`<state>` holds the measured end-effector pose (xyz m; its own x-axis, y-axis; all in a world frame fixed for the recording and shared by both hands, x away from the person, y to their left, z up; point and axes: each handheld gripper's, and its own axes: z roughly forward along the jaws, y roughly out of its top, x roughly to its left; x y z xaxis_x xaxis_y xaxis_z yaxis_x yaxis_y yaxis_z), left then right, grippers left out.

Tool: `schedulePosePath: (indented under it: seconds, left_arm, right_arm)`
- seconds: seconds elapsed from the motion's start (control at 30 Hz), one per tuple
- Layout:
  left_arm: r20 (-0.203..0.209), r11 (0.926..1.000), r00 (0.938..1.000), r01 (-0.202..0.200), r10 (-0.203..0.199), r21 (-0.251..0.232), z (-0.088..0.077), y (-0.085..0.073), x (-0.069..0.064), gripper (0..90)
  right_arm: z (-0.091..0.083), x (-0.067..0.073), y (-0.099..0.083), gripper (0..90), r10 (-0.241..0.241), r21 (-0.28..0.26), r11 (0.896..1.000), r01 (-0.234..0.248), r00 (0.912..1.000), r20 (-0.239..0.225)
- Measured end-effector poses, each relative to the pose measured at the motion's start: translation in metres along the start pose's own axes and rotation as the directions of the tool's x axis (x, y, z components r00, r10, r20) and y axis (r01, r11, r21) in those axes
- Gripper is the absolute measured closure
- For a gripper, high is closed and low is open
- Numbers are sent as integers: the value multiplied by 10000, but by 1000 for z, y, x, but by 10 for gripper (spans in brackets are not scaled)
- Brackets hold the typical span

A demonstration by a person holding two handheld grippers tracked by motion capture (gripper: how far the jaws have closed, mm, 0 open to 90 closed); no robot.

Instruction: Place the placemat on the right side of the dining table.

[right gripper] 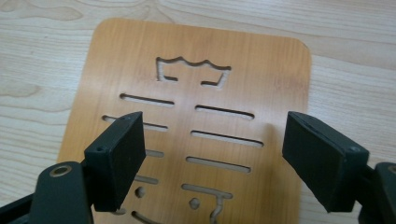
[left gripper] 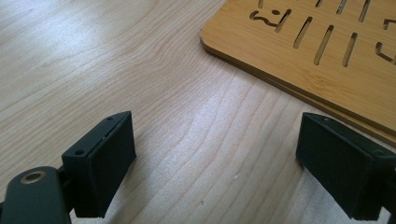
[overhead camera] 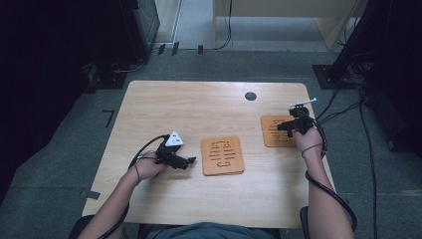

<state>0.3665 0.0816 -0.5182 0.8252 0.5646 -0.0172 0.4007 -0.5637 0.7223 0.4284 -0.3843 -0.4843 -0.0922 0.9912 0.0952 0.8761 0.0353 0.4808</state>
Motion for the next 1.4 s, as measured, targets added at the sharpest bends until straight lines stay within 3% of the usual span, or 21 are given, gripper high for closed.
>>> schedulePosePath:
  seconds: [0.73, 1.4]
  left_arm:
    - [26, 10000, 10000, -6, 6, -19, 1, 1, 1, 109]
    - [21, 10000, 10000, -27, 27, 2, 1, 1, 2, 109]
  right_arm:
    - [-3, 30, -5, 203, -944, -46, 9955, 943, 9949, -342]
    - [-5, 59, -9, 200, -1757, 37, 9843, 1765, 9813, -784]
